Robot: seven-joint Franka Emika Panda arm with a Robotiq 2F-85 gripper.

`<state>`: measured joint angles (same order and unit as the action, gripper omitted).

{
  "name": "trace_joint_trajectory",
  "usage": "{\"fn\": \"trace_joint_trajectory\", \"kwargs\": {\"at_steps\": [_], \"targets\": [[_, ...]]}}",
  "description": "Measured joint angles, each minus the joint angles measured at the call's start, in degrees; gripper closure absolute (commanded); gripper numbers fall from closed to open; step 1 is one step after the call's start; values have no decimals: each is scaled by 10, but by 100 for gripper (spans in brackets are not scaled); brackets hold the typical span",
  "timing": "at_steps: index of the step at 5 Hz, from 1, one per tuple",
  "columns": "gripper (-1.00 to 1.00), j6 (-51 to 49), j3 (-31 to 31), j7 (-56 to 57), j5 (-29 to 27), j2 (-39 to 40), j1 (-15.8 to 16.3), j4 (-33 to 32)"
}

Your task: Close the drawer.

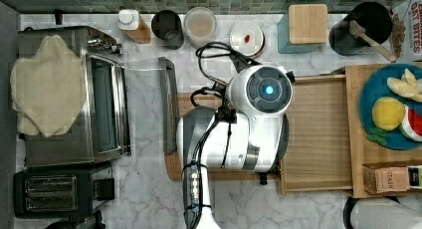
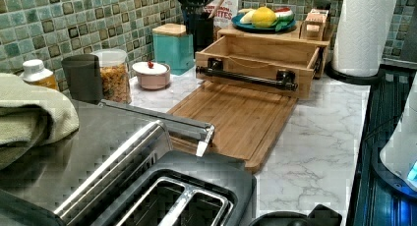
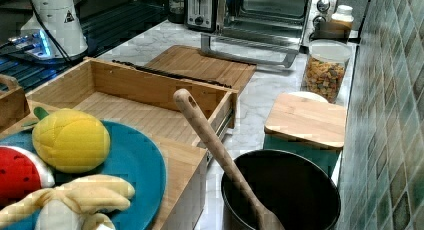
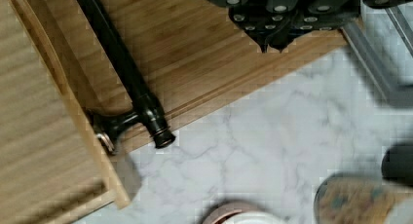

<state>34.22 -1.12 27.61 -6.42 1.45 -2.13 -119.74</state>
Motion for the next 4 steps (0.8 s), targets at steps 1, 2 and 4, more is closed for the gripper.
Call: {"fn": "trace_joint_trajectory", "kwargs": {"at_steps": [1, 2, 4], "targets": [[100, 3, 7, 51, 7, -9, 1, -46], [100, 17, 9, 97, 7, -19, 11, -93], [100, 137, 14, 178, 48, -33, 30, -192]]}}
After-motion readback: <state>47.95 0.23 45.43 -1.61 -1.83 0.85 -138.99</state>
